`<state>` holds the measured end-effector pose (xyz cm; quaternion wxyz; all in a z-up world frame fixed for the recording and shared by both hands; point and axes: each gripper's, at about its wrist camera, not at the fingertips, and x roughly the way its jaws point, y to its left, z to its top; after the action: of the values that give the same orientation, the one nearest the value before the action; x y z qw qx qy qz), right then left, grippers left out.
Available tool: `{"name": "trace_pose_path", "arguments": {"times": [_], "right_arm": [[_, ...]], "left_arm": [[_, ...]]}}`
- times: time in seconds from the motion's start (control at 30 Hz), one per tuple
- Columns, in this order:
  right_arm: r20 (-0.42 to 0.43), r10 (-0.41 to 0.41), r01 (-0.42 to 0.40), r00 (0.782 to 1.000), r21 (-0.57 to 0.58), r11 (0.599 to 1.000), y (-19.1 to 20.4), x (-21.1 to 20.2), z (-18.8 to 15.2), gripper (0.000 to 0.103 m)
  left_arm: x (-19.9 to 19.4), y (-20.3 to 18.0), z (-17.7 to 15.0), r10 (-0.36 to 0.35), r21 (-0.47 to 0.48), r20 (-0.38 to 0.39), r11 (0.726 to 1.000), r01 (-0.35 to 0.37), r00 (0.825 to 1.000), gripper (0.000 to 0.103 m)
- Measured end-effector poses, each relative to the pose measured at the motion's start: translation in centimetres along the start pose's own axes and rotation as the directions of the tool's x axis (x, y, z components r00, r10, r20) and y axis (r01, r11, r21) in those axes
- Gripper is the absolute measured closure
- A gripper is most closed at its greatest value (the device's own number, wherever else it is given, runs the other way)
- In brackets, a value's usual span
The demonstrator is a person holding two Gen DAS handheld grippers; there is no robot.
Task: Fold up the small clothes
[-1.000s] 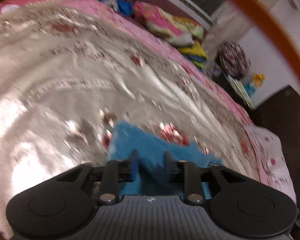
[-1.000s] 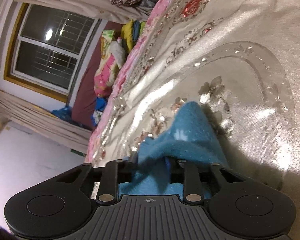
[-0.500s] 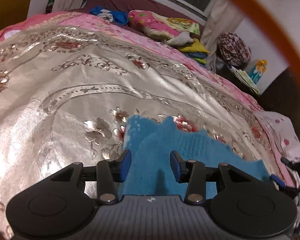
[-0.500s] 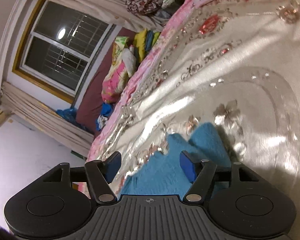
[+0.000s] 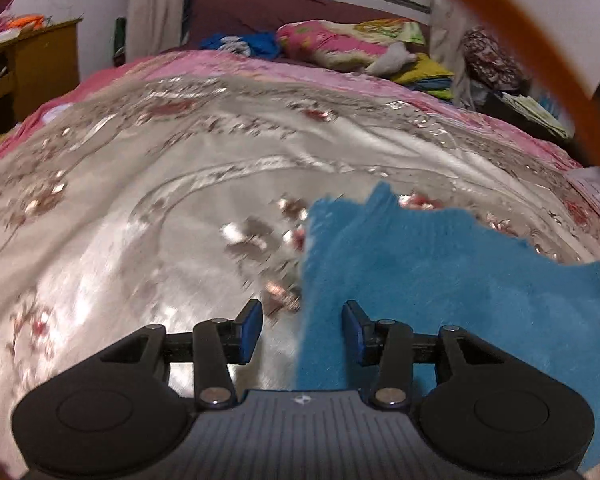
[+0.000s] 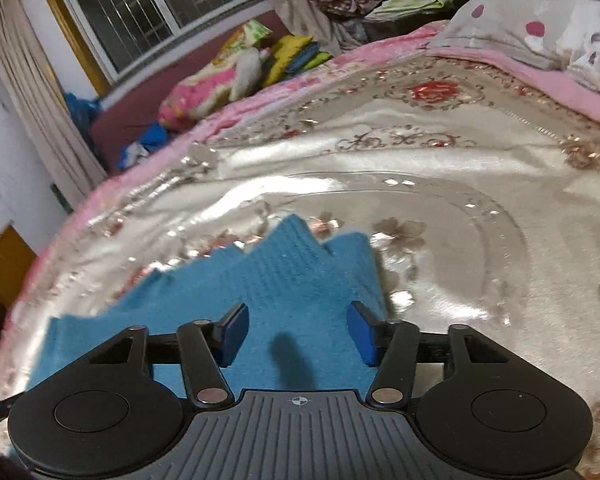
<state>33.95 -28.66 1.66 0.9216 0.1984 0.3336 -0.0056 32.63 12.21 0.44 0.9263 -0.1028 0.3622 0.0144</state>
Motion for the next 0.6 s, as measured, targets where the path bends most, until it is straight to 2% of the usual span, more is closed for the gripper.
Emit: {"name": "trace_pose_path", "arguments": {"times": [0.1, 0.13, 0.17, 0.23, 0.33, 0.43, 0.6], "right_arm": [[0.005, -0.037, 0.037, 0.999, -0.03, 0.999, 1.1, -0.4, 0.0, 0.052], [0.018, -0.048, 0.049, 0.999, -0.046, 0.998, 1.8, -0.8, 0.0, 0.047], [0.039, -0.044, 0.046, 0.998, -0.073, 0.996, 2.8, -1.3, 0.1, 0.045], [0.061, 0.014, -0.006, 0.998, -0.131, 0.991, 5.5, -2.3, -0.2, 0.045], [-0.018, 0.135, -0.135, 0.991, -0.198, 0.971, 10.7, -1.8, -1.0, 0.045], [-0.109, 0.218, -0.239, 0.97, -0.248, 0.939, 16.3, -0.1, -2.6, 0.046], [-0.223, 0.267, -0.32, 0.938, -0.254, 0.913, 23.0, 3.3, -4.9, 0.046]], "left_arm": [[-0.6, 0.6, -0.7, 0.002, -0.01, 0.007, 1.0, -0.002, 1.0, 0.051], [-0.8, 0.7, -0.9, 0.004, -0.012, 0.008, 1.0, -0.004, 1.0, 0.051], [-0.9, 0.9, -1.0, 0.007, -0.013, 0.011, 1.0, -0.007, 1.0, 0.051], [-1.0, 1.1, -1.3, 0.006, -0.024, 0.011, 1.0, -0.006, 1.0, 0.051], [-1.1, 1.7, -1.6, -0.005, -0.054, 0.007, 0.999, 0.005, 1.0, 0.05], [-1.3, 2.6, -2.1, -0.026, -0.094, -0.007, 0.995, 0.025, 1.0, 0.049], [-2.5, 3.1, -2.7, -0.043, -0.074, -0.014, 0.996, 0.042, 0.999, 0.05]]}}
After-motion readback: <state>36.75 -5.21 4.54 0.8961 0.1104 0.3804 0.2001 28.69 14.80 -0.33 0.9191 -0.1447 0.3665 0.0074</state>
